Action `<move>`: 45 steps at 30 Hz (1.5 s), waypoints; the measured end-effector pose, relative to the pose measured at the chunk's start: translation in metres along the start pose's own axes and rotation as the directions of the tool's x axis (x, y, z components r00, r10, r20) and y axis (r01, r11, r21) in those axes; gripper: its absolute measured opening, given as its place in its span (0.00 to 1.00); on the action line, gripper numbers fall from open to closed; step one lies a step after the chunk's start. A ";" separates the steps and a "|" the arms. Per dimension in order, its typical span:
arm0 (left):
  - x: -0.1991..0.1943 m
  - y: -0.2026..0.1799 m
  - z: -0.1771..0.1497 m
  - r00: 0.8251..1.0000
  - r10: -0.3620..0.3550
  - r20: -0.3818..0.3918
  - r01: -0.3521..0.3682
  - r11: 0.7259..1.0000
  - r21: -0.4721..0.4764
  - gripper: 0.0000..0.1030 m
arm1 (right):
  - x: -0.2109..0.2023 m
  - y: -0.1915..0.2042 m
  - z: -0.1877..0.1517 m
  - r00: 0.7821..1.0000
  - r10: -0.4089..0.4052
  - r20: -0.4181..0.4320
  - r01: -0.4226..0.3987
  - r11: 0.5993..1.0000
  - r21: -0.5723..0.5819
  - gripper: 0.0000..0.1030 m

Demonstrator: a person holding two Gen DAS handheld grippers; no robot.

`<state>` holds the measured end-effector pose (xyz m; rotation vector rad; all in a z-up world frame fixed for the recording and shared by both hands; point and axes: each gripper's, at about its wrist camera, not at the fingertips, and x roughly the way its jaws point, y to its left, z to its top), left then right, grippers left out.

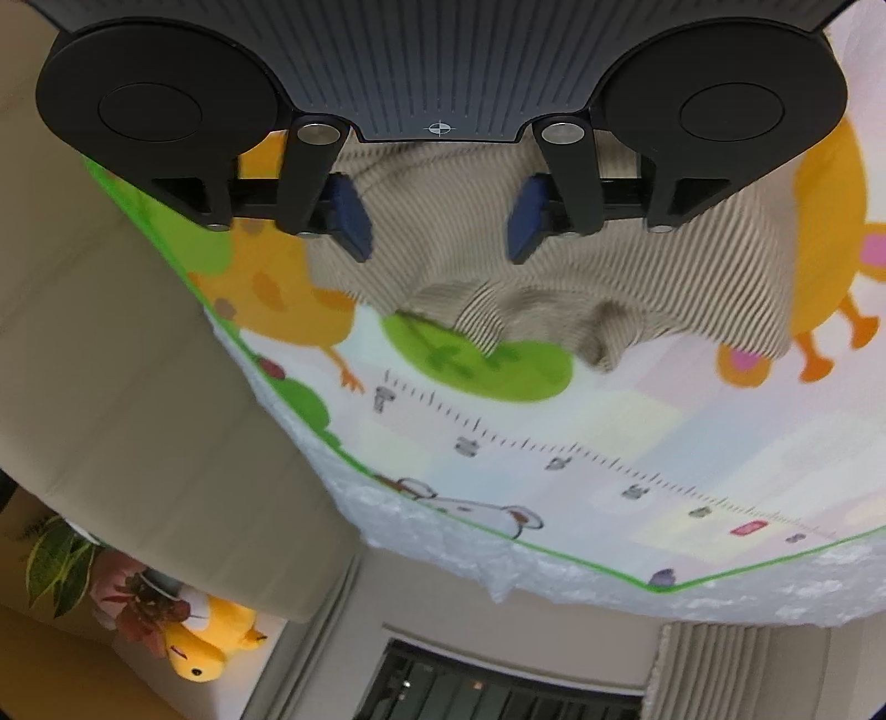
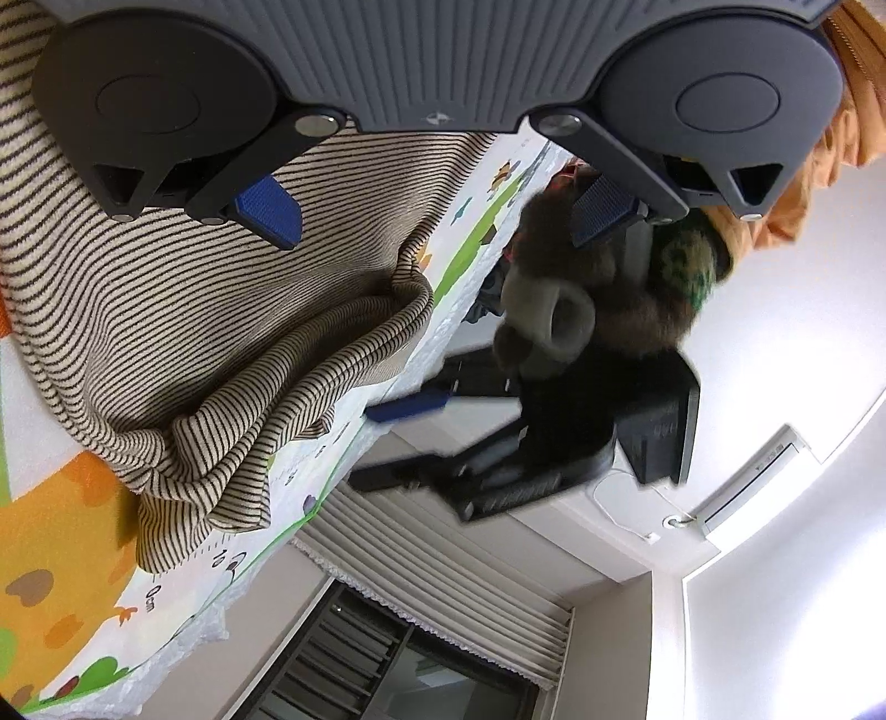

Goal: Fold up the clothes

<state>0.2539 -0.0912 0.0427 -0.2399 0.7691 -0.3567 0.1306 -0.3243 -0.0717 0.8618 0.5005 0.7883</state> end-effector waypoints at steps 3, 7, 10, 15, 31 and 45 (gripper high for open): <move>-0.012 0.016 -0.014 1.000 0.013 -0.007 -0.013 1.000 0.017 0.74 | 0.000 -0.004 0.001 1.000 0.011 0.005 -0.011 1.000 0.017 1.00; -0.023 0.040 -0.037 1.000 0.010 -0.024 -0.010 1.000 0.011 0.77 | -0.001 -0.009 0.004 0.999 0.038 0.009 -0.039 0.998 0.052 1.00; -0.032 0.059 -0.057 0.999 -0.022 -0.037 0.021 1.000 -0.014 0.87 | 0.000 -0.014 0.006 0.998 0.059 0.006 -0.059 0.996 0.073 1.00; -0.036 0.087 -0.092 0.996 -0.090 -0.028 0.090 0.996 -0.025 0.93 | 0.007 -0.008 0.008 0.999 0.021 -0.032 -0.020 0.999 0.040 1.00; -0.041 0.097 -0.111 0.979 -0.189 0.077 0.187 0.982 0.031 1.00 | 0.040 0.079 0.050 0.892 -0.452 0.008 0.440 0.865 -0.239 0.97; -0.041 0.122 -0.108 0.948 -0.295 0.122 0.307 0.947 -0.097 1.00 | 0.153 0.045 0.099 0.596 -0.801 0.054 0.702 0.487 -0.519 0.13</move>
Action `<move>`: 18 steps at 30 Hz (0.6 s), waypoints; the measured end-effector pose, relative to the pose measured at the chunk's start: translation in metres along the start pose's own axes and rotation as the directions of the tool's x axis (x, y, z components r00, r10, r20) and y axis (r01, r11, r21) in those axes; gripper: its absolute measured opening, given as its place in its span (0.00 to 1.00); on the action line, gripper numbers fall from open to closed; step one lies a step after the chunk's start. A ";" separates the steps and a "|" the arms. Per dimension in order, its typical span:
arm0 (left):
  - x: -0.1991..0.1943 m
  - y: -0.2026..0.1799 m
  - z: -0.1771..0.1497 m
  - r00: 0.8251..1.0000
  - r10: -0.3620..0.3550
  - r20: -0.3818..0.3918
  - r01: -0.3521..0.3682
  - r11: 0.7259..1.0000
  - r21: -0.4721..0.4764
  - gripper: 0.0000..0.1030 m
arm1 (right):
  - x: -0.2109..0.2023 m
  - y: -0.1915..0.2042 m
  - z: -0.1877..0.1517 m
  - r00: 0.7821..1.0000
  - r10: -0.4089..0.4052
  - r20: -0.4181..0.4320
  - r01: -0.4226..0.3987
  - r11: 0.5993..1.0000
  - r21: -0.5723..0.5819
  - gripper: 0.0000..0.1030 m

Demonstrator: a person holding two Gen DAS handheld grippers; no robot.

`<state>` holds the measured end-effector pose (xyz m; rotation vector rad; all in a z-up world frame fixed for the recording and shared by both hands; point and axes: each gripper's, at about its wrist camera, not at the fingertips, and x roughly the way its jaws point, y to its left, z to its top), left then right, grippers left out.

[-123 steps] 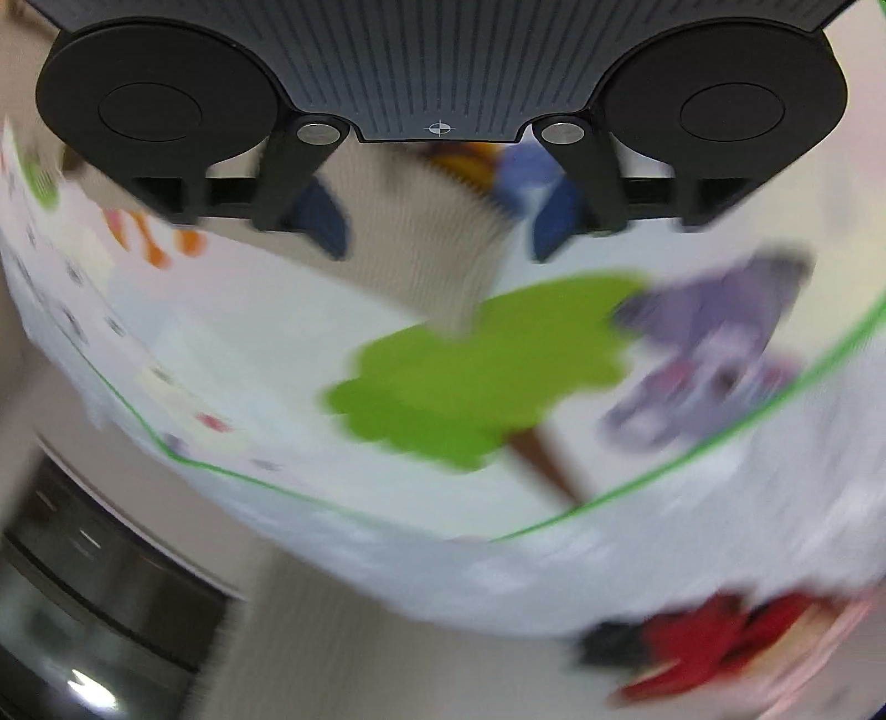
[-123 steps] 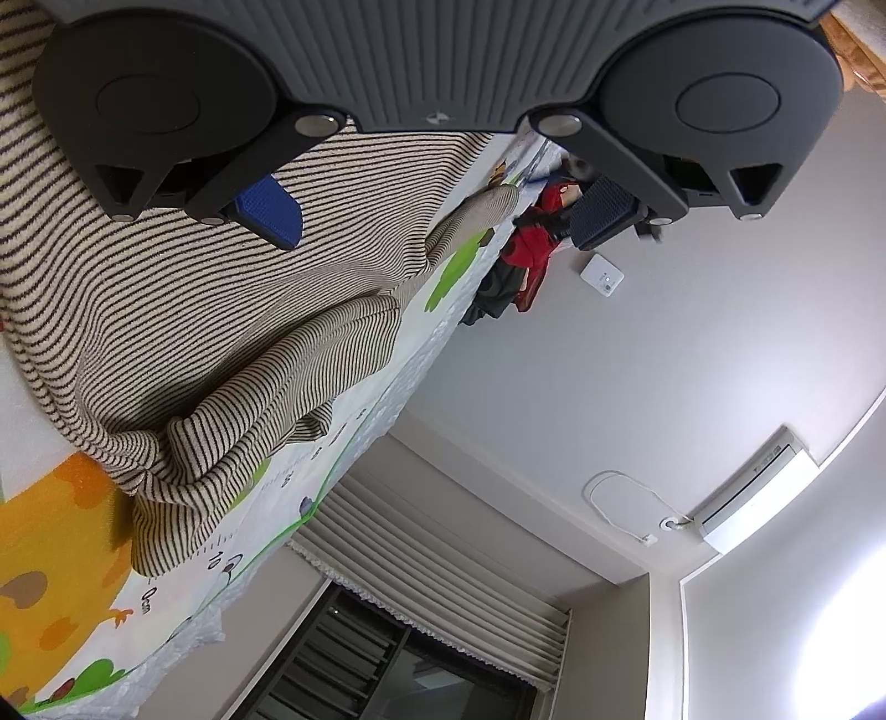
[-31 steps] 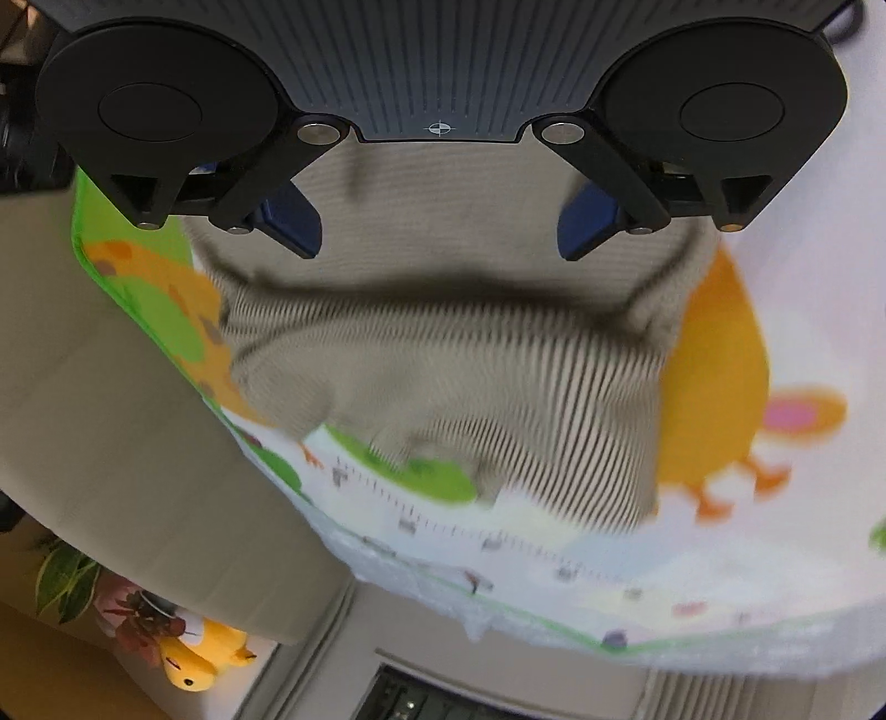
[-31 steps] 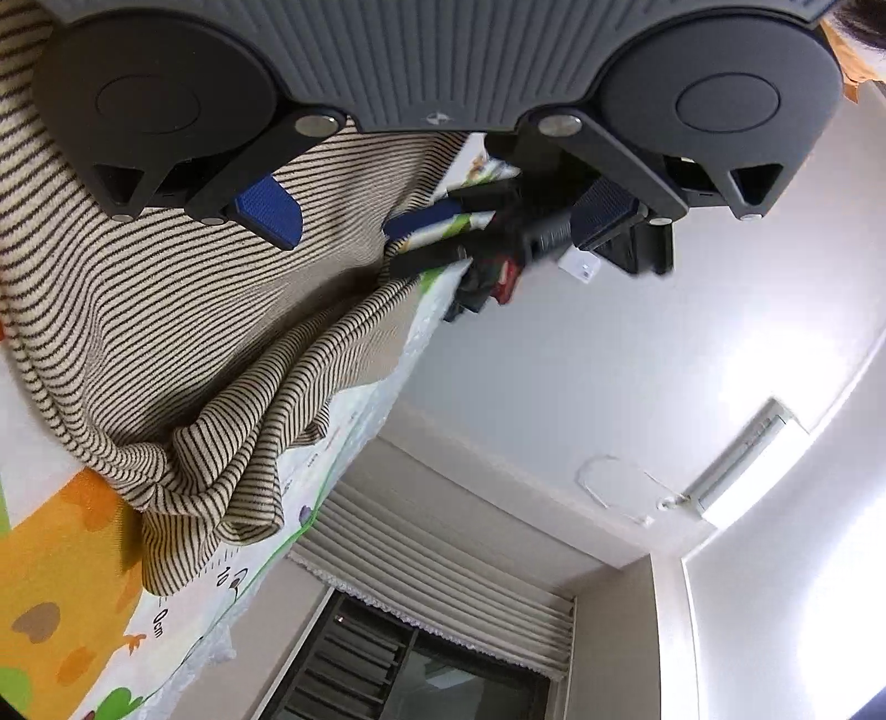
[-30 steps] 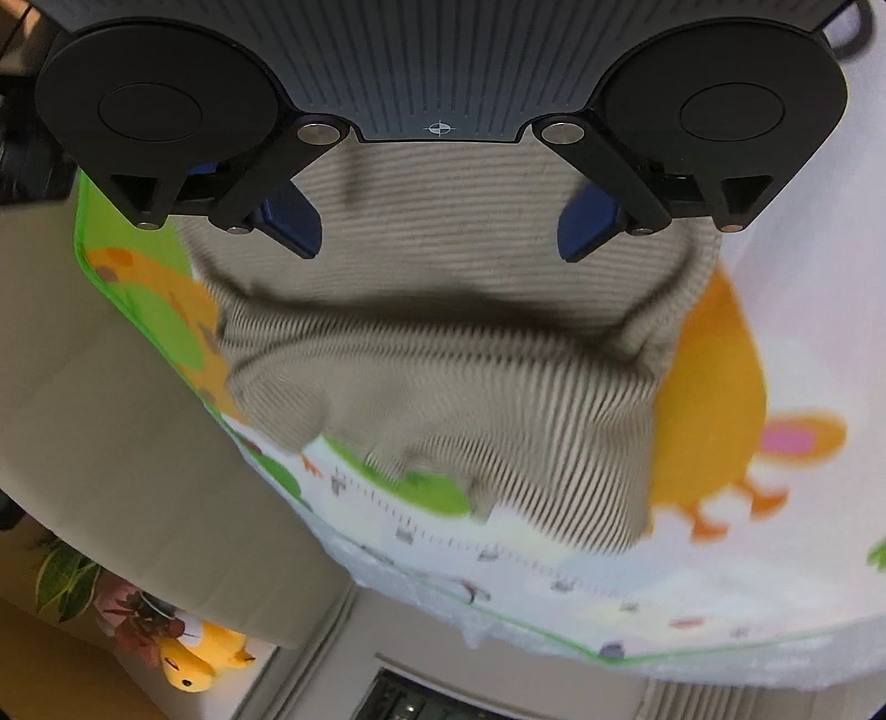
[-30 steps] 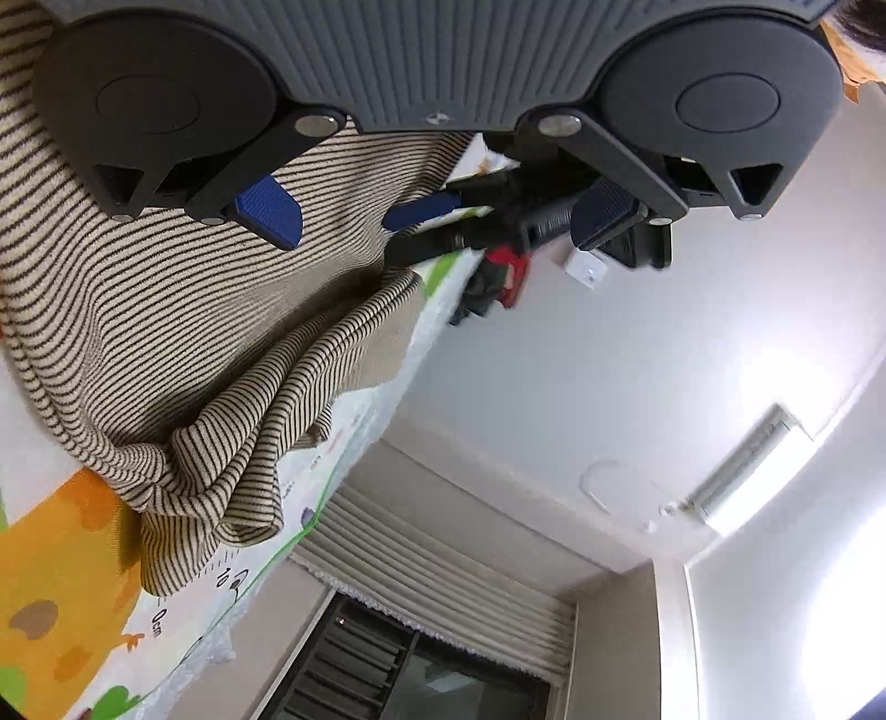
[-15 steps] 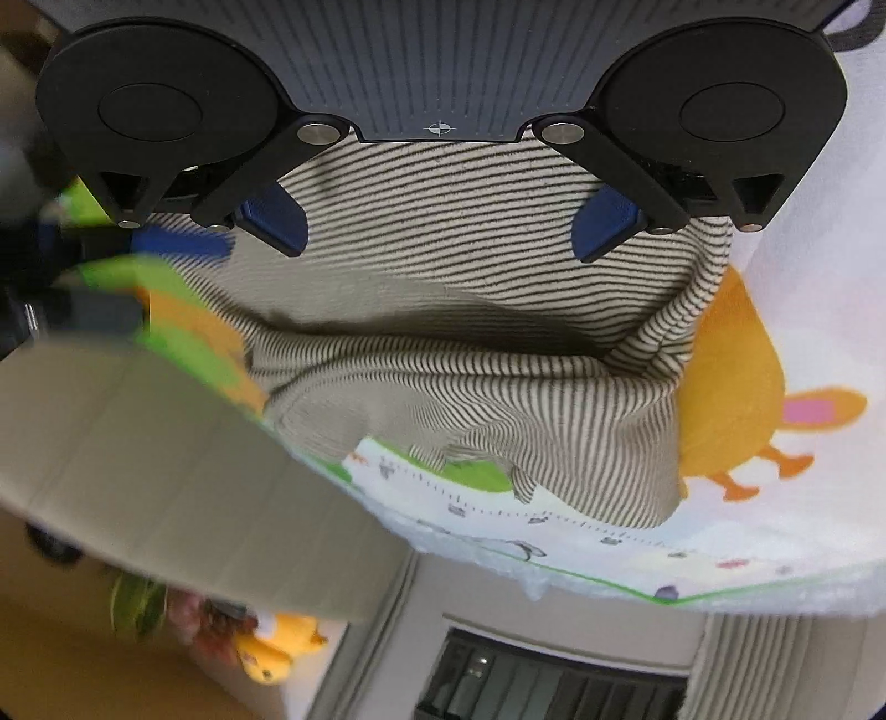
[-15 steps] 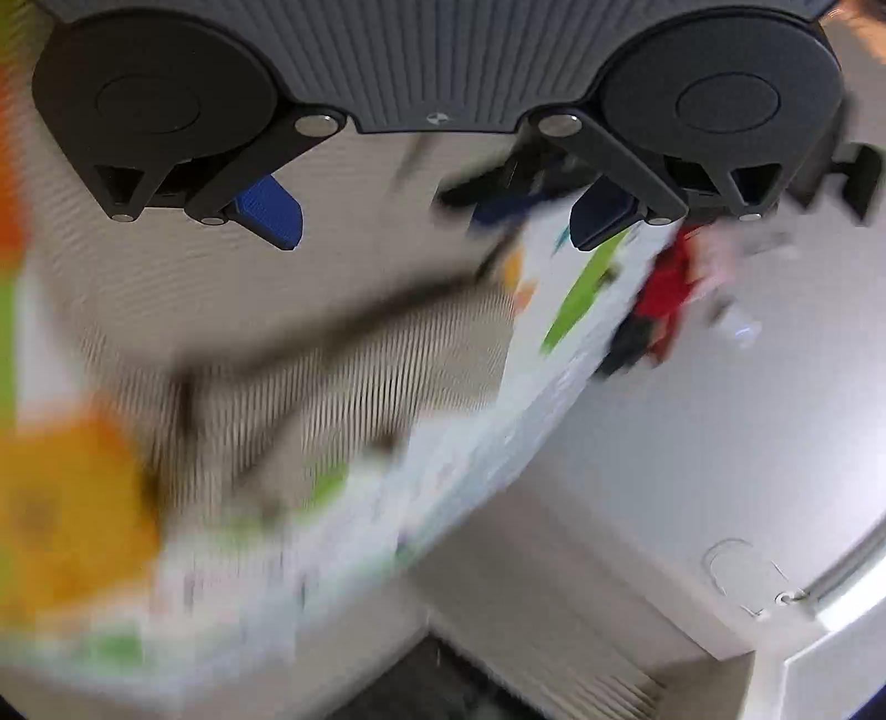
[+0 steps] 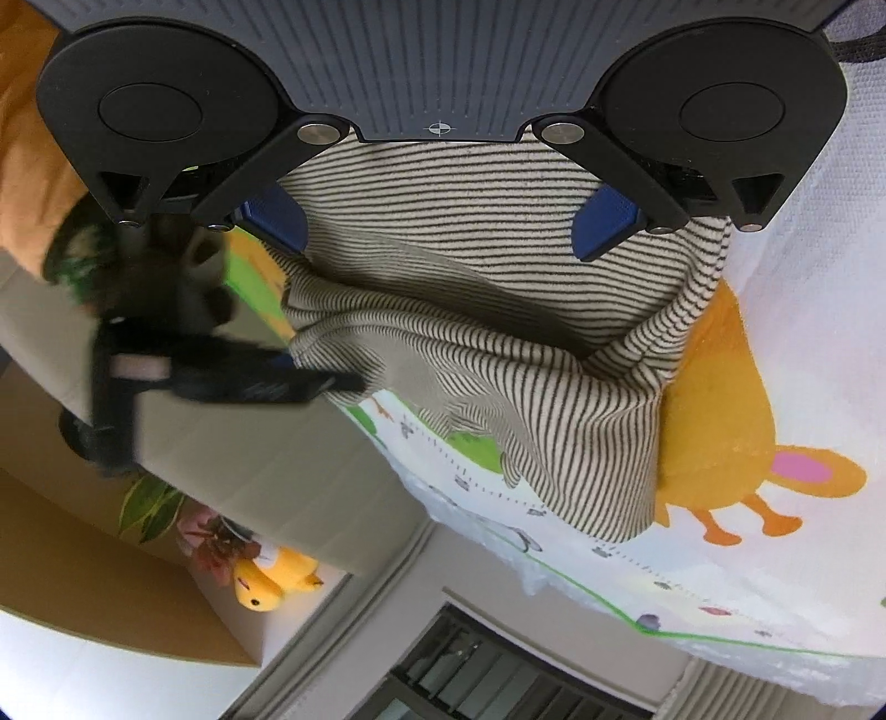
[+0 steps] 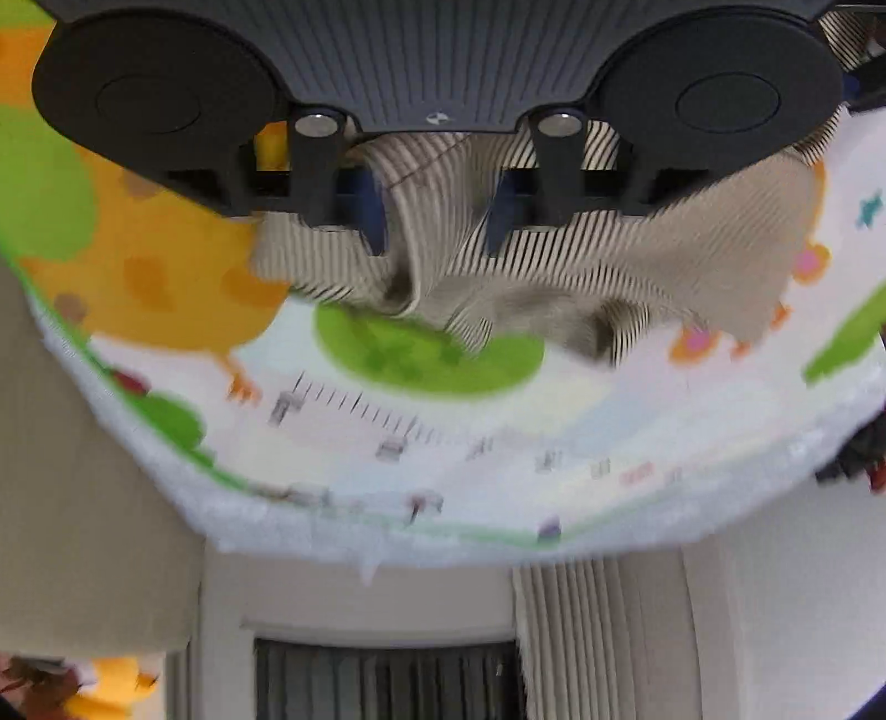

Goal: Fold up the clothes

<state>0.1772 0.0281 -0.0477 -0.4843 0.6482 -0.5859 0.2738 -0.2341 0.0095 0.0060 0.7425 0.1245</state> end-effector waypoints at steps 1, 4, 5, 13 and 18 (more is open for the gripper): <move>0.000 0.000 0.000 1.000 -0.001 0.000 0.001 1.000 -0.002 1.00 | -0.001 0.006 0.004 1.000 0.004 0.001 -0.004 1.000 -0.019 0.13; 0.001 0.001 0.001 1.000 -0.003 0.001 0.003 1.000 -0.005 1.00 | -0.035 0.019 0.028 0.990 0.056 0.126 -0.051 0.998 -0.046 0.11; 0.000 0.001 0.001 1.000 -0.003 0.001 0.003 1.000 -0.006 1.00 | -0.051 0.019 0.037 0.981 0.075 0.181 -0.068 0.997 -0.048 0.11; 0.003 -0.003 0.000 1.000 0.012 -0.004 -0.012 1.000 0.002 1.00 | -0.069 -0.021 0.027 0.972 0.041 0.232 -0.051 0.998 0.039 0.07; 0.006 -0.004 0.002 1.000 0.020 -0.021 -0.020 1.000 0.006 1.00 | -0.013 -0.058 -0.045 0.998 -0.039 0.038 0.036 0.995 0.096 0.15</move>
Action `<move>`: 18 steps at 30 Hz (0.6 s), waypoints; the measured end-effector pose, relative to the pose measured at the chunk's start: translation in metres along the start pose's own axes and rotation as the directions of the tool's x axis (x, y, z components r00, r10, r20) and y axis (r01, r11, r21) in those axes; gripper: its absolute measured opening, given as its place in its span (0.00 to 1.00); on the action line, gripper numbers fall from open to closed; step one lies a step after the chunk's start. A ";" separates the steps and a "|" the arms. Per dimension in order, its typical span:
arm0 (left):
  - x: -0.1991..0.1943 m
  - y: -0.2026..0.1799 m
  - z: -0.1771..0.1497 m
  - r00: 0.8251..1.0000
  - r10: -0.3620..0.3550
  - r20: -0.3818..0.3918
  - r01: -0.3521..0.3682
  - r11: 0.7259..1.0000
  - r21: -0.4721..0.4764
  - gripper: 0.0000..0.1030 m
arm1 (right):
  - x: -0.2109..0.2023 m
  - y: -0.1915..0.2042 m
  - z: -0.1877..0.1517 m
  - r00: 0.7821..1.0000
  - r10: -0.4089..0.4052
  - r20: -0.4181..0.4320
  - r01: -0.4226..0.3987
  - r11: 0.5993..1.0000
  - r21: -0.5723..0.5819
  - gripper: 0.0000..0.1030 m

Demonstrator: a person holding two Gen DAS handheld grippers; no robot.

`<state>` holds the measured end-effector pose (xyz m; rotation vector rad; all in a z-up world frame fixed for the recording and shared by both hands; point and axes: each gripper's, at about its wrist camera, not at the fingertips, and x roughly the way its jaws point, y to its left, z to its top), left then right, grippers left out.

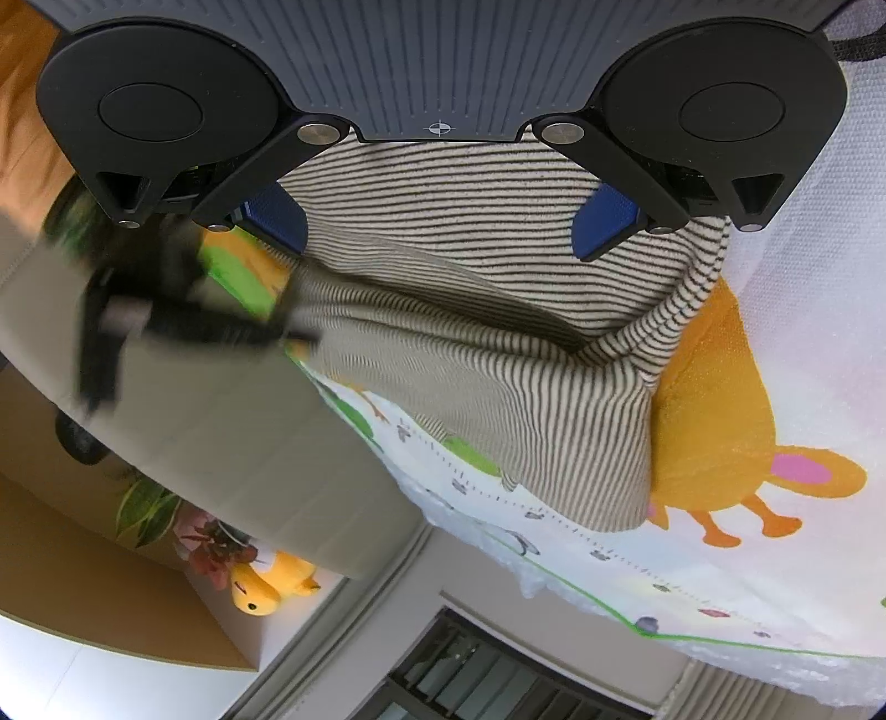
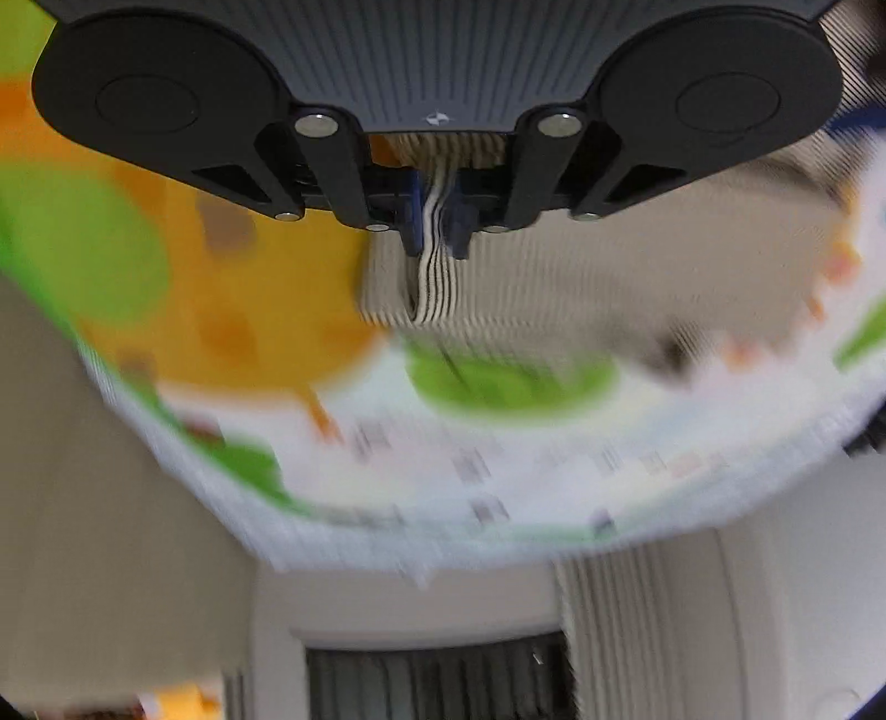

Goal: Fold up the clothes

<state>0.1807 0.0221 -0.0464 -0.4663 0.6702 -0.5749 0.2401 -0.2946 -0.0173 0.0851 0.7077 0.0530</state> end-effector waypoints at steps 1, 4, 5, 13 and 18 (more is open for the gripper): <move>0.001 0.000 0.001 1.000 0.002 -0.007 -0.002 1.000 0.001 1.00 | -0.004 -0.004 -0.006 1.000 0.006 0.024 -0.006 1.000 0.010 0.21; 0.003 -0.005 0.012 0.998 0.033 -0.060 -0.032 0.999 0.017 1.00 | -0.019 -0.008 0.001 0.999 0.010 0.042 -0.011 0.999 0.032 0.21; 0.002 -0.011 0.019 0.996 0.052 -0.078 -0.050 0.998 0.034 1.00 | -0.027 -0.003 0.005 0.998 -0.006 0.065 0.007 1.000 -0.004 0.21; 0.014 -0.040 0.064 0.995 0.024 0.095 -0.046 0.970 0.238 1.00 | -0.060 0.025 0.018 0.980 0.113 0.162 -0.100 0.991 -0.084 0.23; 0.039 0.002 0.048 0.990 0.103 0.096 -0.119 0.976 0.181 1.00 | -0.048 0.002 -0.005 0.993 0.073 0.093 -0.070 0.997 -0.039 0.46</move>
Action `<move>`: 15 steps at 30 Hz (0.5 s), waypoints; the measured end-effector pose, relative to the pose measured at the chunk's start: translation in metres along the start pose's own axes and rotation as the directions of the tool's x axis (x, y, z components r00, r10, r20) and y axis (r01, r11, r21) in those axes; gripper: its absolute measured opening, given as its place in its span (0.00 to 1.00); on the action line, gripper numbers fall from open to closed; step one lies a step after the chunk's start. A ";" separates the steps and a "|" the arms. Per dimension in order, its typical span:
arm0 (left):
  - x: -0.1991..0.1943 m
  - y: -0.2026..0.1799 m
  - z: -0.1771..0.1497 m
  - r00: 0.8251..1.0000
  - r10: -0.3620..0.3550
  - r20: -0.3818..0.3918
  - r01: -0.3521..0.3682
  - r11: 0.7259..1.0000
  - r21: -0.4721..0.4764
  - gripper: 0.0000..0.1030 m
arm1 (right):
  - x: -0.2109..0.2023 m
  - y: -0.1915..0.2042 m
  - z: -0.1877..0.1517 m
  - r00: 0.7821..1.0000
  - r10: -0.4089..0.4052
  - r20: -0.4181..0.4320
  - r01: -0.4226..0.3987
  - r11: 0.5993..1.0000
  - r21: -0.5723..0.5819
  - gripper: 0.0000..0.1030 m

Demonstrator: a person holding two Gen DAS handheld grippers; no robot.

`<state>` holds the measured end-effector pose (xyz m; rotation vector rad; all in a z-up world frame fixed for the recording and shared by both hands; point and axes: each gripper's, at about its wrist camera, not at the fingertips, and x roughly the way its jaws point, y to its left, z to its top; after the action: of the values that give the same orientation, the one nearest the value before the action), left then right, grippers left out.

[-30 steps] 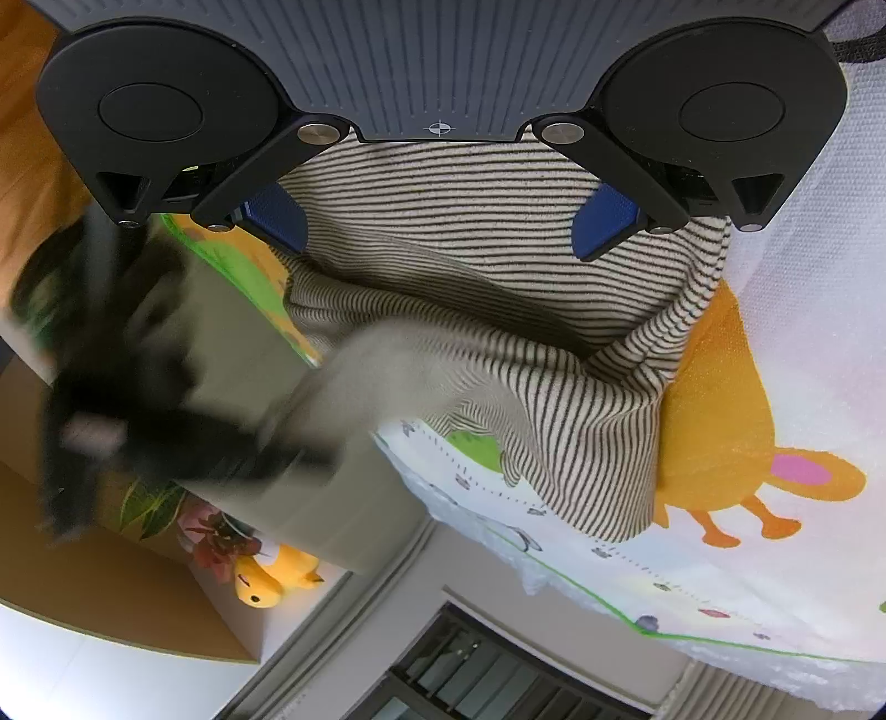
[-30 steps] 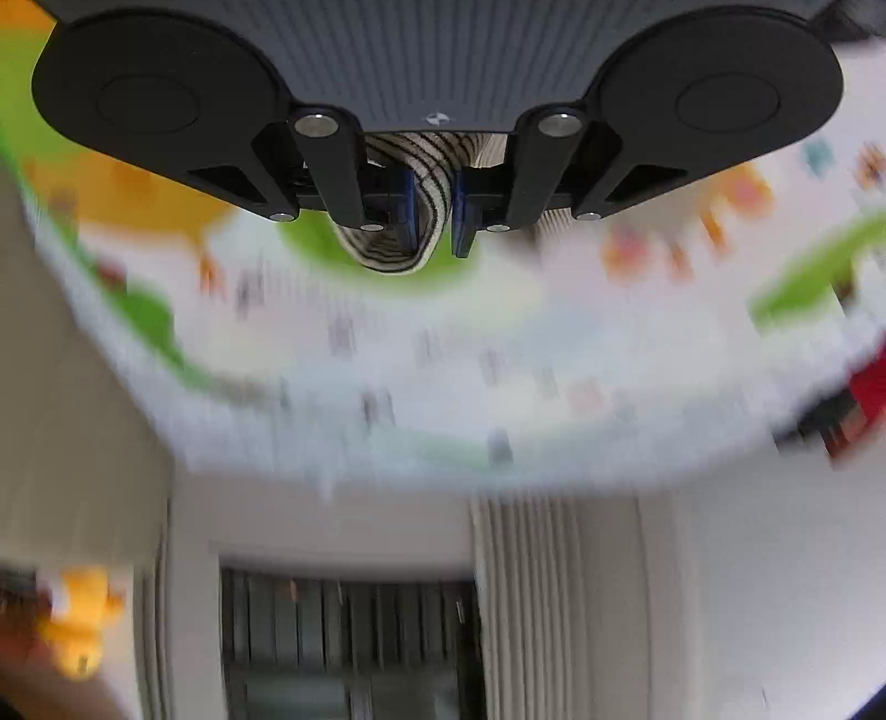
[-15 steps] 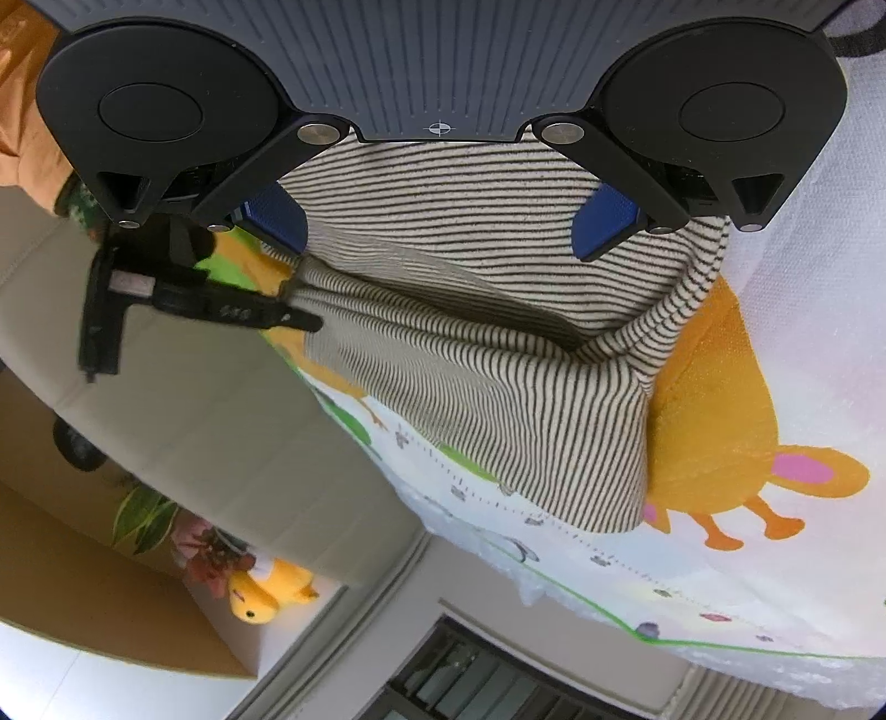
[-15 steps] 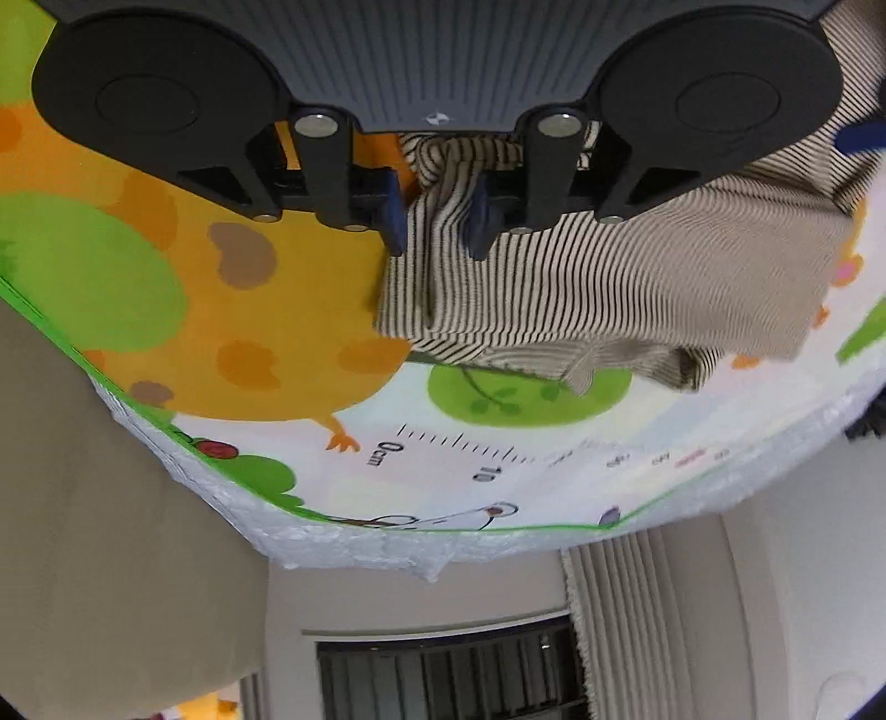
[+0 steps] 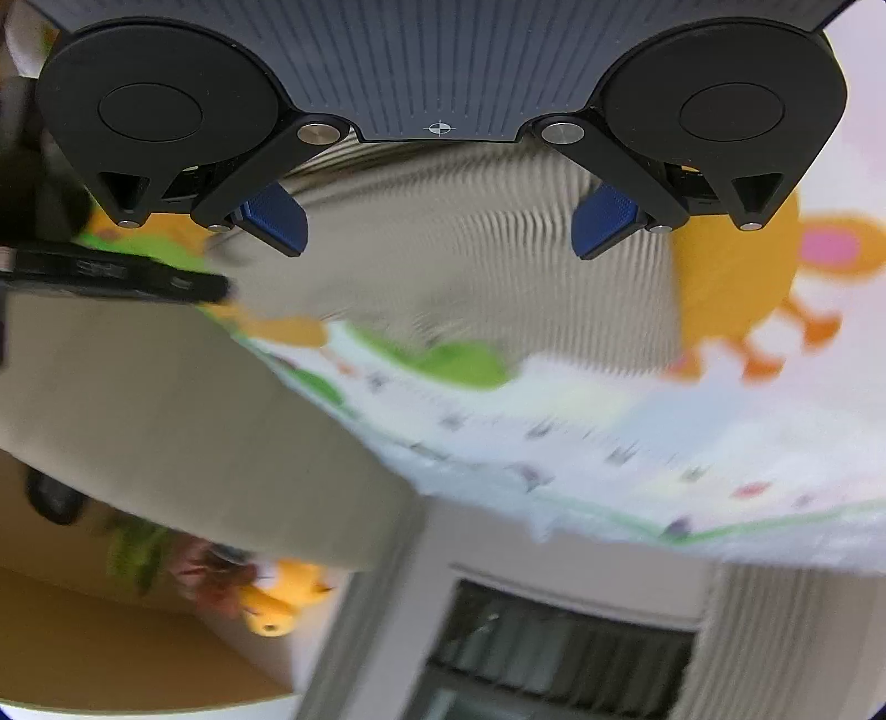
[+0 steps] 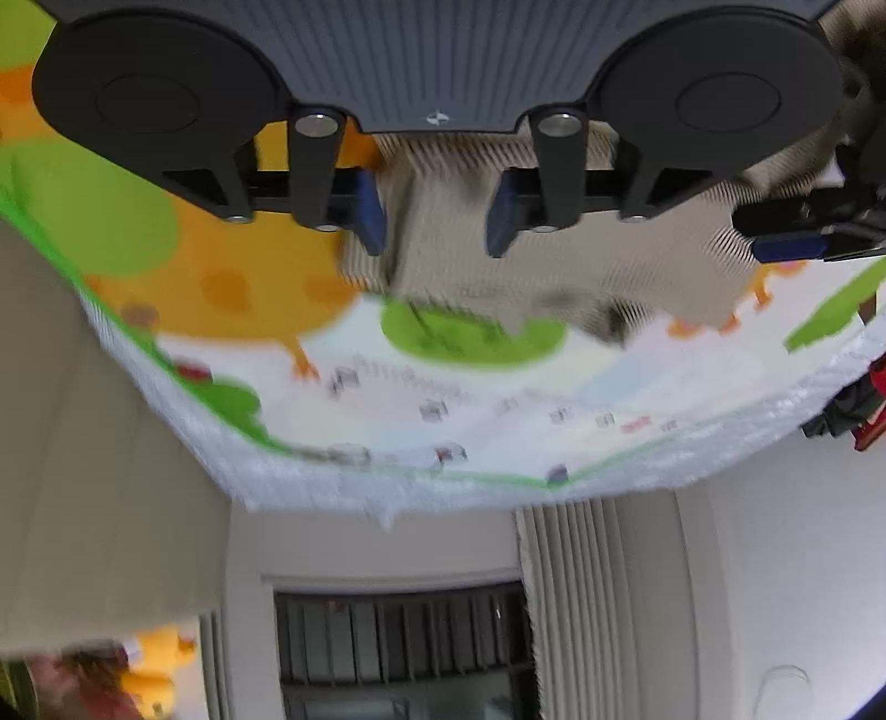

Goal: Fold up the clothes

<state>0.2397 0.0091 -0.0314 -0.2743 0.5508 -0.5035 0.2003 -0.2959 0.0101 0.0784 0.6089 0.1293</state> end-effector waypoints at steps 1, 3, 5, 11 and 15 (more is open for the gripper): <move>0.000 0.006 -0.003 1.000 -0.002 0.010 0.002 1.000 -0.025 1.00 | 0.003 -0.006 -0.004 1.000 0.001 -0.023 -0.001 1.000 0.019 0.50; -0.004 0.017 -0.005 0.999 -0.019 0.040 0.022 0.996 -0.081 1.00 | 0.017 -0.013 -0.001 0.998 0.013 -0.058 -0.009 0.998 0.070 0.48; -0.008 0.029 -0.007 0.997 -0.034 0.071 0.043 0.990 -0.136 1.00 | 0.030 -0.007 0.014 0.995 0.051 -0.083 -0.045 0.996 0.075 0.17; -0.009 0.030 -0.006 0.995 -0.024 0.094 0.037 0.988 -0.148 1.00 | 0.001 0.032 0.092 0.981 0.169 0.095 -0.170 0.985 0.002 0.04; -0.009 0.036 -0.006 0.995 -0.007 0.097 0.025 0.982 -0.187 1.00 | -0.011 0.028 0.107 0.983 0.132 0.126 -0.130 0.991 -0.023 0.03</move>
<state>0.2434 0.0442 -0.0458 -0.4813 0.5030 -0.4514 0.2505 -0.2735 0.1072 0.1115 0.4748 0.2549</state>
